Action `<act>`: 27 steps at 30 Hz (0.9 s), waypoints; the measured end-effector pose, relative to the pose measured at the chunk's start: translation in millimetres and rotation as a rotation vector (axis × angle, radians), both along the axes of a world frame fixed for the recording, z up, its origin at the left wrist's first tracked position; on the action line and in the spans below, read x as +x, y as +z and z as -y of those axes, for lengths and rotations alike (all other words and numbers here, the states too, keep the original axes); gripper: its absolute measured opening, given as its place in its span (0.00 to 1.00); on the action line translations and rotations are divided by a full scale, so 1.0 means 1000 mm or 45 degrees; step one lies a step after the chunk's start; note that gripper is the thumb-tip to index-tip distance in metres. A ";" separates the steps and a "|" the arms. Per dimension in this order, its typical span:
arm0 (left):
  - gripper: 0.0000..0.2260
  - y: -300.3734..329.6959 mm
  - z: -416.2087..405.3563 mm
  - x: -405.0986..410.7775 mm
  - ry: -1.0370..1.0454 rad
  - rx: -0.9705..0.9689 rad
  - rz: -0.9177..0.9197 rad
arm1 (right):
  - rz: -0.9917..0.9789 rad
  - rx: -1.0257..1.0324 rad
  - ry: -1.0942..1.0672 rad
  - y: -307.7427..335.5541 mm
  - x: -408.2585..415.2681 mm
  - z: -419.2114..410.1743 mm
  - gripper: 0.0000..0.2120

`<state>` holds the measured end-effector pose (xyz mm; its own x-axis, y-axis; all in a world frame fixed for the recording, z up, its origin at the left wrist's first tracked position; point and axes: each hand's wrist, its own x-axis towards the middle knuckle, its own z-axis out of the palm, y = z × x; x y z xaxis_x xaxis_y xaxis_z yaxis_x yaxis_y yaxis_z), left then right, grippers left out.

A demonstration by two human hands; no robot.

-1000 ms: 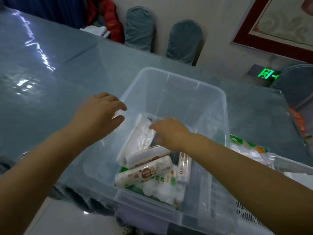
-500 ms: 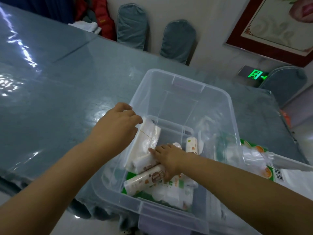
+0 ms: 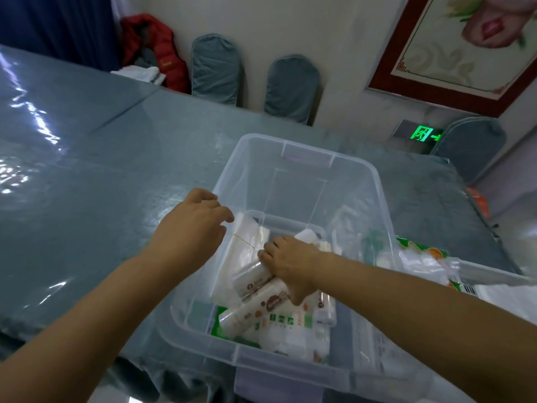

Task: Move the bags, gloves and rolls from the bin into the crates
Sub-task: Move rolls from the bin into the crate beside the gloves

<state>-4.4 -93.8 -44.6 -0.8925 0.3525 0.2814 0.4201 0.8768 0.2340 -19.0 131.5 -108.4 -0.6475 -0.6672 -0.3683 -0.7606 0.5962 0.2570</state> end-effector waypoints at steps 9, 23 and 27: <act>0.23 0.019 -0.014 0.008 -0.056 0.013 -0.026 | -0.418 -0.287 -0.302 0.103 0.019 -0.048 0.45; 0.15 0.090 -0.174 0.048 -0.265 1.566 0.682 | -0.577 -0.724 -0.550 0.168 0.093 -0.187 0.46; 0.07 0.084 -0.236 0.066 -0.197 1.587 0.760 | -0.297 -0.950 -0.674 0.153 0.109 -0.246 0.39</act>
<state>61.5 142.4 39.4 -0.9630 0.2593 0.0740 0.0533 -0.0859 0.9949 89.7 377.4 44.3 -0.9374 -0.2761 0.2123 -0.3211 0.9213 -0.2192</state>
